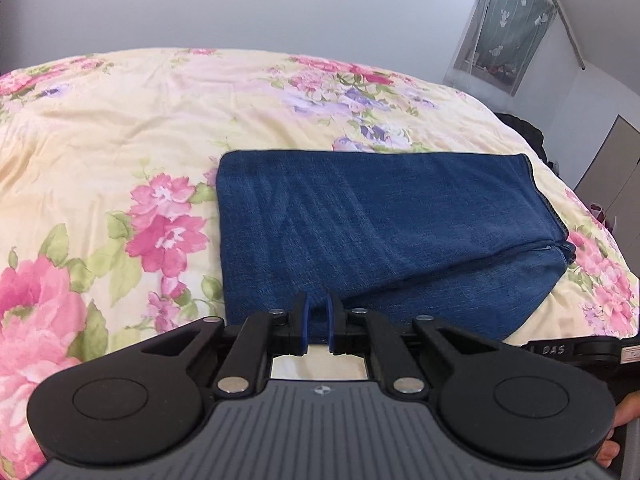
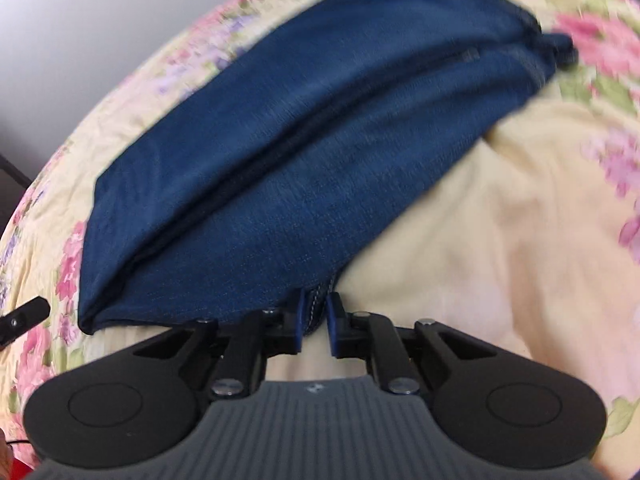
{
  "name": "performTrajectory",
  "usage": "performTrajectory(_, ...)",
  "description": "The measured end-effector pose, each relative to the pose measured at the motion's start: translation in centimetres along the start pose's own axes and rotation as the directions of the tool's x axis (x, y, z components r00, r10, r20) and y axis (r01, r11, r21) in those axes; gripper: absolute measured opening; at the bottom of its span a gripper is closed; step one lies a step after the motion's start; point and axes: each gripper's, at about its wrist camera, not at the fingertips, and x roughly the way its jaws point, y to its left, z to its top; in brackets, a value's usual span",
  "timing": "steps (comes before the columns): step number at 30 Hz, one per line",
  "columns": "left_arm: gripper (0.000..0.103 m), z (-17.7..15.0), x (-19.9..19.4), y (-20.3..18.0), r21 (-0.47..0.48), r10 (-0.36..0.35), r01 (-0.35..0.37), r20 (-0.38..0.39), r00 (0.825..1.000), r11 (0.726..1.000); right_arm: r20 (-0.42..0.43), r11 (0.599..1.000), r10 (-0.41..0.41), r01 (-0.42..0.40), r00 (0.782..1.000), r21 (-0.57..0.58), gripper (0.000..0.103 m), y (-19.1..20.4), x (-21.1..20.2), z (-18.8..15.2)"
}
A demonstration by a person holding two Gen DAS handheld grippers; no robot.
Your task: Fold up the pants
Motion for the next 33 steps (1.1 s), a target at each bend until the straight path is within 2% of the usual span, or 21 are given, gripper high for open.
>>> performTrajectory(4, 0.008, 0.8, 0.5, -1.7, 0.015, -0.039, 0.039, -0.01, 0.999, 0.999, -0.019, 0.997, -0.04, 0.039, 0.999, -0.072, 0.001, 0.9, 0.1, -0.1)
performTrajectory(7, 0.009, 1.6, 1.1, -3.1, 0.041, -0.053, 0.053, -0.018, 0.998, 0.998, -0.007, 1.0, 0.002, -0.002, 1.0, -0.008, 0.002, 0.1, -0.6, 0.1)
performTrajectory(8, 0.012, 2.0, 1.5, -3.6, 0.041, -0.06, 0.061, -0.025, 0.998, 0.997, 0.01, 0.999, 0.033, -0.034, 0.999, 0.032, 0.003, -0.6, -1.3, 0.2)
performTrajectory(9, 0.014, 2.4, 1.8, -4.0, 0.041, -0.069, 0.07, -0.027, 0.997, 0.997, 0.031, 0.996, 0.061, -0.063, 0.998, 0.069, 0.009, -1.3, -2.0, 0.4)
performTrajectory(10, 0.015, 2.7, 2.2, -4.4, 0.042, -0.075, 0.076, -0.026, 0.997, 0.996, 0.062, 0.99, 0.089, -0.095, 0.994, 0.101, 0.021, -2.0, -2.9, 0.6)
performTrajectory(12, 0.015, 3.5, 3.3, -5.5, 0.051, -0.077, 0.078, -0.035, 0.996, 0.996, 0.132, 0.977, 0.124, -0.145, 0.983, 0.156, 0.031, -3.8, -4.9, 1.0)
performTrajectory(14, 0.015, 4.3, 4.5, -6.7, 0.064, -0.076, 0.079, -0.044, 0.996, 0.995, 0.199, 0.962, 0.144, -0.184, 0.969, 0.2, 0.034, -5.9, -6.4, 1.9)
performTrajectory(17, 0.015, 5.5, 6.5, -8.3, 0.082, -0.09, 0.094, -0.052, 0.995, 0.992, 0.294, 0.951, 0.119, -0.194, 0.948, 0.242, 0.048, -9.7, -7.9, 4.3)
performTrajectory(19, 0.015, 6.3, 8.0, -9.1, 0.086, -0.108, 0.112, -0.059, 0.992, 0.99, 0.337, 0.936, 0.098, -0.201, 0.936, 0.288, 0.069, -12.5, -8.3, 5.9)
performTrajectory(22, 0.02, 7.4, 10.4, -10.1, 0.094, -0.126, 0.132, -0.066, 0.99, 0.987, 0.374, 0.914, 0.075, -0.214, 0.924, 0.345, 0.069, -16.3, -7.7, 8.6)
performTrajectory(27, 0.021, 9.3, 14.2, -11.8, 0.138, -0.116, 0.124, -0.066, 0.991, 0.983, 0.377, 0.87, 0.099, -0.263, 0.921, 0.416, 0.069, -20.9, -4.5, 12.6)
performTrajectory(29, 0.021, 10.3, 16.0, -12.2, 0.151, -0.097, 0.106, -0.066, 0.993, 0.983, 0.373, 0.857, 0.113, -0.28, 0.921, 0.432, 0.065, -22.0, -3.1, 13.6)
performTrajectory(33, 0.021, 12.2, 19.4, -12.2, 0.15, -0.086, 0.095, -0.065, 0.994, 0.984, 0.399, 0.845, 0.155, -0.331, 0.904, 0.42, 0.057, -22.7, -0.9, 14.9)
